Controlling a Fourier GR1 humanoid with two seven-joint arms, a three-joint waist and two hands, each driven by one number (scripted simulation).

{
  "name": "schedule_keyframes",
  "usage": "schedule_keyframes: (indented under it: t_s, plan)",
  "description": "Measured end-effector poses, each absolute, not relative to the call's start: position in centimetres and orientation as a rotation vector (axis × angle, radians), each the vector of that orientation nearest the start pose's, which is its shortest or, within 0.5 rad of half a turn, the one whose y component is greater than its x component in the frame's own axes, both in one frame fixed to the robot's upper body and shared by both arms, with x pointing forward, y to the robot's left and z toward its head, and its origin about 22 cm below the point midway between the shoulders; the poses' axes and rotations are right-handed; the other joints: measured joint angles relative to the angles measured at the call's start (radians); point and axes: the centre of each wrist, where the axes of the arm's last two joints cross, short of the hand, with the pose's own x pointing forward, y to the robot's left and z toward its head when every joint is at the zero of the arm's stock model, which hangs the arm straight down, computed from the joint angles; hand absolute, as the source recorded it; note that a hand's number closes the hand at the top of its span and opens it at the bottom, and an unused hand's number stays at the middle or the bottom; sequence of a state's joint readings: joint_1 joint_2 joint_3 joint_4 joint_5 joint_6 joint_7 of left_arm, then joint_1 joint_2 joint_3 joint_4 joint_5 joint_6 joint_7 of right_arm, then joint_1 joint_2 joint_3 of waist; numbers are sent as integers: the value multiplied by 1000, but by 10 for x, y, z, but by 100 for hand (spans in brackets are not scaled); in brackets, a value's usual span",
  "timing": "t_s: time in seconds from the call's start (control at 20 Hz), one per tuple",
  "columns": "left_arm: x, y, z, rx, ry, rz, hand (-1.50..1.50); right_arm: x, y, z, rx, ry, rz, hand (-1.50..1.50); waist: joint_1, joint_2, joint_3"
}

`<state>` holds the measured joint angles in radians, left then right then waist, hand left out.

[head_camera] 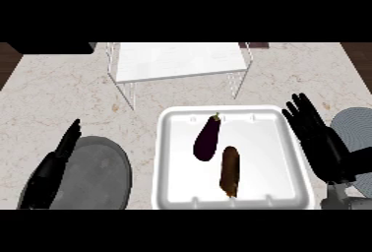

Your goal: Pick the sweet potato from the tray and place it in the tiered shelf

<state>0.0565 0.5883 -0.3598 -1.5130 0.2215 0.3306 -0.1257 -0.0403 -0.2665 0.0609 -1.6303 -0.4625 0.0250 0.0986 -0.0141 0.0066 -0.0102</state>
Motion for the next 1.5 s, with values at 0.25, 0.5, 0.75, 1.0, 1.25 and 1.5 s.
schedule_keyframes:
  t_s: [0.25, 0.5, 0.75, 1.0, 1.25, 1.5]
  plan:
    - [232, 288, 14, 293, -1569, -197, 0, 266, -231, 54, 87, -1529, 233, 150, 36, -4, 4]
    - [249, 272, 32, 249, -1610, -65, 0, 283, -200, 61, -223, -1497, 341, -150, 41, -7, 3]
    - [254, 267, 42, 237, -1607, 6, 0, 293, -152, 90, -219, -1512, 435, -150, 27, -8, 8]
    - [257, 266, 49, 243, -1605, 22, 0, 289, -127, 123, -234, -1399, 742, -150, 23, -12, 7]
    - [260, 267, 52, 243, -1600, 21, 0, 280, -87, 150, -330, -1222, 1058, -150, 29, -15, 6]
    - [263, 263, 53, 236, -1600, 17, 0, 276, -52, 150, -510, -1111, 1327, -150, 34, -14, 5]
